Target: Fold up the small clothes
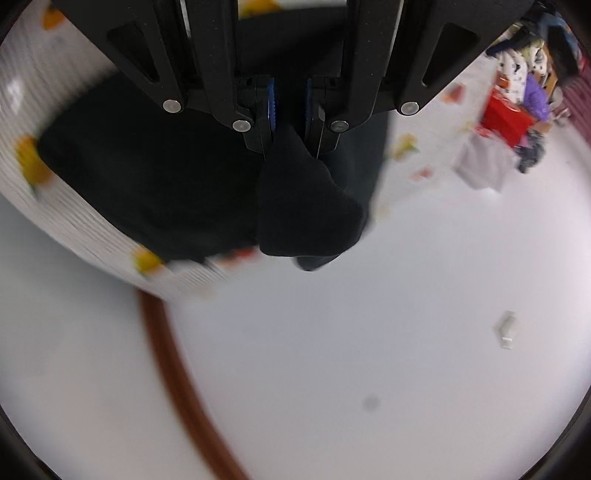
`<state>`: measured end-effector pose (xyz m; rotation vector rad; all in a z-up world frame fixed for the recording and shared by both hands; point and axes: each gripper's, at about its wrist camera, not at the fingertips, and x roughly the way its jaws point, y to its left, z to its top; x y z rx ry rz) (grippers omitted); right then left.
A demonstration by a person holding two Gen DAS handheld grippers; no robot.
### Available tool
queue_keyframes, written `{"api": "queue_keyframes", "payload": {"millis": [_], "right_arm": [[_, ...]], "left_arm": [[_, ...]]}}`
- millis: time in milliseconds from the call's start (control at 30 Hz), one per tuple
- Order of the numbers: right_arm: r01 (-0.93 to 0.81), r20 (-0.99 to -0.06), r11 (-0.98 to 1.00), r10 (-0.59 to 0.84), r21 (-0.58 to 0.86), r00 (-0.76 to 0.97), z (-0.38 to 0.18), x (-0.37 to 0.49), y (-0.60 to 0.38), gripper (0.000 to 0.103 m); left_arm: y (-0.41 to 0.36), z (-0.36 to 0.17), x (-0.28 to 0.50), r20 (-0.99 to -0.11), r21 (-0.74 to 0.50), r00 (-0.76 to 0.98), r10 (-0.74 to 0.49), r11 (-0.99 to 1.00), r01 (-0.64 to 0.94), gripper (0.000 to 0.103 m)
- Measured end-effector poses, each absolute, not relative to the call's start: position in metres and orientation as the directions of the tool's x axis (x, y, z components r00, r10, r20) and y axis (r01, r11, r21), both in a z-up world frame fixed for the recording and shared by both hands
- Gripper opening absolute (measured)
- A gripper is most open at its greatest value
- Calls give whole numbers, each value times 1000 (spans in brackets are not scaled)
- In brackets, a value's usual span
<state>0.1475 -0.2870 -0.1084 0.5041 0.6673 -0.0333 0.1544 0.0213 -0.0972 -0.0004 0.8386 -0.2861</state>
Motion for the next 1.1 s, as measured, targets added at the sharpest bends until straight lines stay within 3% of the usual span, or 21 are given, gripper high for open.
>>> {"api": "queue_keyframes", "payload": {"millis": [133, 333, 367, 500, 567, 667, 733, 800, 933, 1100], "right_arm": [[207, -650, 879, 141, 429, 747, -132, 134, -303, 18], [180, -622, 896, 126, 405, 773, -122, 133, -312, 54], [169, -624, 897, 139, 408, 769, -123, 138, -313, 55], [198, -666, 914, 98, 355, 740, -133, 158, -314, 54], [198, -692, 920, 100, 337, 715, -141, 168, -313, 32], [193, -709, 924, 107, 329, 697, -150, 178, -307, 20], [179, -707, 932, 106, 316, 699, -150, 181, -300, 18], [146, -702, 935, 133, 324, 700, -148, 184, -291, 17], [93, -692, 928, 198, 360, 694, -144, 192, -261, 17], [8, -670, 914, 291, 405, 683, -143, 200, -213, 17]], "left_arm": [[-29, -104, 158, -748, -121, 585, -315, 930, 346, 83], [-88, -119, 167, -783, -89, 524, -334, 895, 438, 83], [-94, -121, 168, -789, -84, 517, -333, 892, 445, 83], [-118, -127, 180, -795, -67, 516, -320, 890, 450, 81], [-125, -129, 183, -791, -65, 522, -320, 891, 448, 79], [-131, -133, 191, -796, -72, 514, -319, 893, 443, 42], [-128, -133, 194, -790, -84, 521, -322, 899, 429, 27], [-116, -129, 193, -770, -120, 542, -336, 911, 395, 21], [-85, -125, 189, -757, -114, 580, -302, 934, 339, 14], [-30, -123, 179, -756, -109, 604, -250, 959, 260, 13]]}}
